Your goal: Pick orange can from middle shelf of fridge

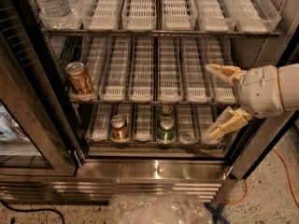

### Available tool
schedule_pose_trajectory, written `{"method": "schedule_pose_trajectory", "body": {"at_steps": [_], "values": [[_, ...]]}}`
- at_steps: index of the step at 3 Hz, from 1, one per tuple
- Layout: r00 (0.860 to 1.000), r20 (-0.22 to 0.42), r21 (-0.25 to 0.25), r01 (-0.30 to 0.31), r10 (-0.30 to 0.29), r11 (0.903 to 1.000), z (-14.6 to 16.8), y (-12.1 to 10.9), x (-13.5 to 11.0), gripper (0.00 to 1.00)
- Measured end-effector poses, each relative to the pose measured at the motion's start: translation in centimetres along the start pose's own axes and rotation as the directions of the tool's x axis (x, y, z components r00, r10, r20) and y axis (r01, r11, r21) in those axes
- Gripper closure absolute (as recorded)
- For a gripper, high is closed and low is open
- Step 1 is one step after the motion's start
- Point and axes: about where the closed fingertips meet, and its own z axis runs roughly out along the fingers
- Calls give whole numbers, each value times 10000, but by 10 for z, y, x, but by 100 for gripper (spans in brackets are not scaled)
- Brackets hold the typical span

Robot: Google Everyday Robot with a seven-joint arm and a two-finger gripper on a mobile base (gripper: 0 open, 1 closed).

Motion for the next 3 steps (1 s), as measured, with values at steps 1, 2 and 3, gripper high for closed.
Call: {"method": "schedule_pose_trajectory", "body": {"at_steps": [1,2,3], "values": [[9935,1057,210,-446,421,9988,14,1,-15,0],[9485,2942,964,-1517,1175,9837,37,7,-40,0],[8761,4561,1747,-2605,1564,9495,53,-6,-73,0]]}}
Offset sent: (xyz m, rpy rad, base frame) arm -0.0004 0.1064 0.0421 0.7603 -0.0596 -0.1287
